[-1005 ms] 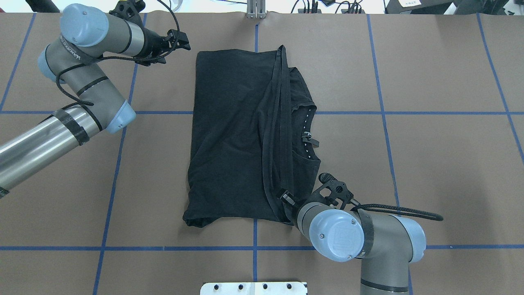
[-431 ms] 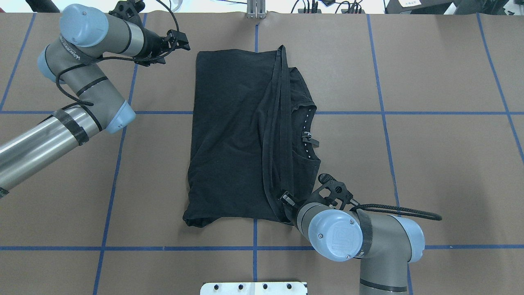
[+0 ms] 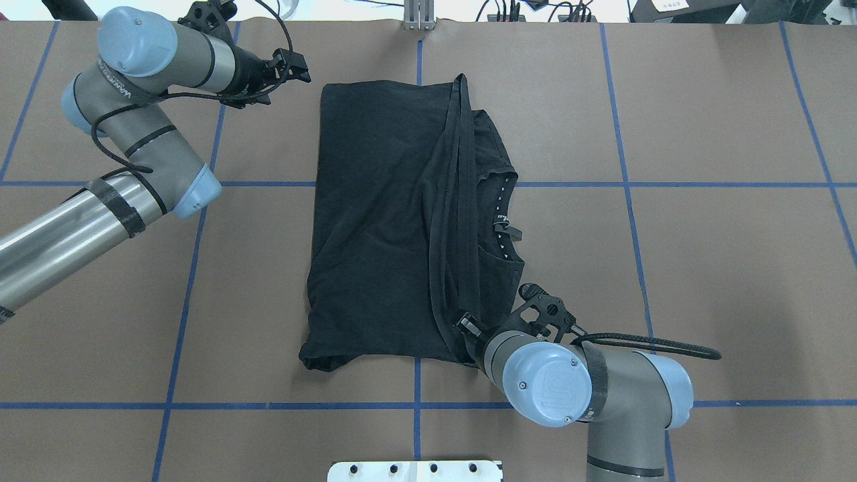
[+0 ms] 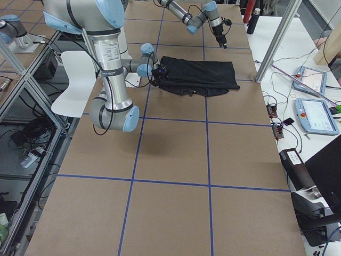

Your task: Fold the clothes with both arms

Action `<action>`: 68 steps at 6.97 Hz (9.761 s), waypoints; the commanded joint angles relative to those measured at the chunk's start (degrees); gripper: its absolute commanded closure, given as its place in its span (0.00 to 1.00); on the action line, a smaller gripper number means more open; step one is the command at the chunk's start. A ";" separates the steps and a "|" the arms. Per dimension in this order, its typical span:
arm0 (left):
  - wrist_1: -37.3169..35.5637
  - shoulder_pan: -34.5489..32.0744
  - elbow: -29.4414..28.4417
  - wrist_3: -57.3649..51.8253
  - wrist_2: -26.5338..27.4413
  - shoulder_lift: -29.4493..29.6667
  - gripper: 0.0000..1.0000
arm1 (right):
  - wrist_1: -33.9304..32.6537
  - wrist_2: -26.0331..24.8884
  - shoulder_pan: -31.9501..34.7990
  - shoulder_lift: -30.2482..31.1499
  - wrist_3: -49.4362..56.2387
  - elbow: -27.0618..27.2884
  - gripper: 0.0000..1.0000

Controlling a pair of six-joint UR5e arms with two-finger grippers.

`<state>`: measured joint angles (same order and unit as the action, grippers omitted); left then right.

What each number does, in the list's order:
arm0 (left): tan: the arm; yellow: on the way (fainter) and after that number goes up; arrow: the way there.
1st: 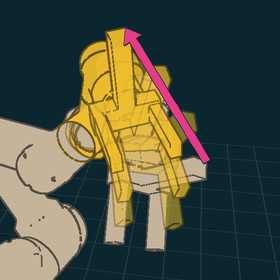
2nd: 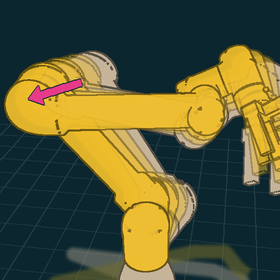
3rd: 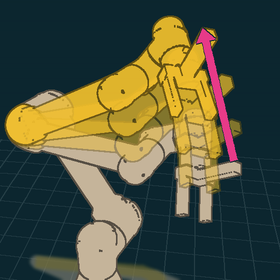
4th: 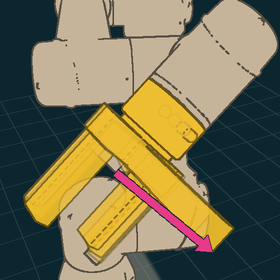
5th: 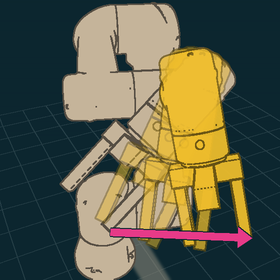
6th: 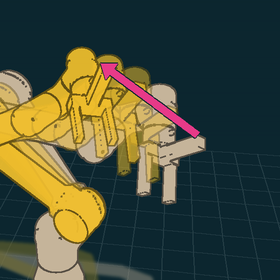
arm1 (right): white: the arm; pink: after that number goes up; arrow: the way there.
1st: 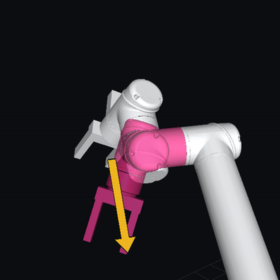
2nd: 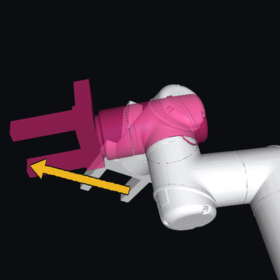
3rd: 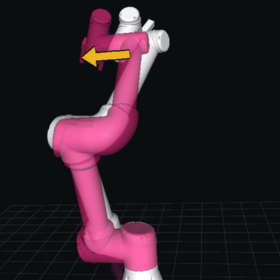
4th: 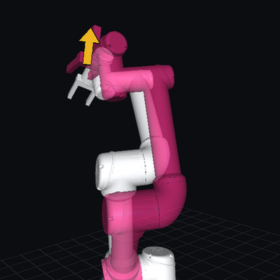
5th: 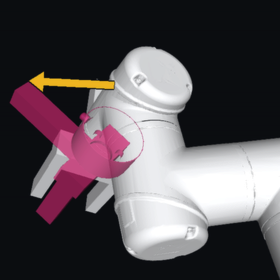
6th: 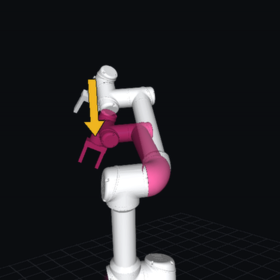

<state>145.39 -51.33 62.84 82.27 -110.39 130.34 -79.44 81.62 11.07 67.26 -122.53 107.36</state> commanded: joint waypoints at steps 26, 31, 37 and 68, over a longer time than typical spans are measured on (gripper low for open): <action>-17.42 44.45 49.75 36.57 27.41 -31.02 0.21 | -3.53 7.06 0.88 6.39 0.45 12.08 1.00; -20.32 45.62 49.39 36.30 29.26 -30.06 0.30 | -3.61 6.97 0.88 6.48 0.36 12.08 1.00; -20.67 45.44 49.74 36.91 32.78 -28.92 1.00 | -3.61 6.97 0.79 6.48 0.36 12.08 1.00; -6.78 4.75 9.12 28.05 12.42 -1.75 0.37 | 3.77 46.08 41.05 -25.27 20.49 -36.81 0.00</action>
<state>138.66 -45.79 70.33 111.58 -95.65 129.06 -75.70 127.29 51.92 40.75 -102.50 68.67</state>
